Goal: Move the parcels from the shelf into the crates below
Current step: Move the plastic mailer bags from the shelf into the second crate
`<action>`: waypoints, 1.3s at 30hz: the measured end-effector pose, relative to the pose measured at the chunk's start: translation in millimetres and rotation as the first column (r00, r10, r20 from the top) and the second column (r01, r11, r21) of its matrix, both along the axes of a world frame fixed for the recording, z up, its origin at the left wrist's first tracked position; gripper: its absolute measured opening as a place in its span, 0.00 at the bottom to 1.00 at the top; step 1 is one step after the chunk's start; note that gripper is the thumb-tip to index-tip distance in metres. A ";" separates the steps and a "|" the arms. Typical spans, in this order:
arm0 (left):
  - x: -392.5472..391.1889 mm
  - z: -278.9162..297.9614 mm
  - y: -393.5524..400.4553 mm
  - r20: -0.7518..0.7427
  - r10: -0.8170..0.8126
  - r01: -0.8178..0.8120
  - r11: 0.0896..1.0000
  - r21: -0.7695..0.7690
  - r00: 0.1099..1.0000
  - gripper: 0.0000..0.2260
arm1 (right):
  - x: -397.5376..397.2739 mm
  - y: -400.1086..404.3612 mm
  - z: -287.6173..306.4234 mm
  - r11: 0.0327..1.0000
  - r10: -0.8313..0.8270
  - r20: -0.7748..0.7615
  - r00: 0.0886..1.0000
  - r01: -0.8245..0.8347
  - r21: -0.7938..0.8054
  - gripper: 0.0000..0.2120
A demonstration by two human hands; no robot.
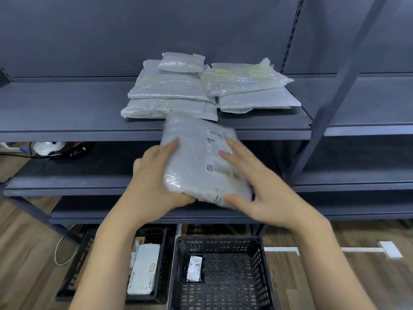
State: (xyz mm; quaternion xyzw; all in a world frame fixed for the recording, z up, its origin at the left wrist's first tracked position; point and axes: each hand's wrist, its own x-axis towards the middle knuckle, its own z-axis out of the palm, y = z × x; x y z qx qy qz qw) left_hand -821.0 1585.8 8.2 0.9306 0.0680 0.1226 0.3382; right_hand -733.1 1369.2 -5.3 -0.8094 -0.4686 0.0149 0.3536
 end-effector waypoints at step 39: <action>19.2 -68.6 -8.5 0.560 0.011 -0.060 0.996 0.070 0.828 0.37 | 4.5 17.7 -45.0 0.890 -0.368 -0.109 0.923 0.384 0.245 0.55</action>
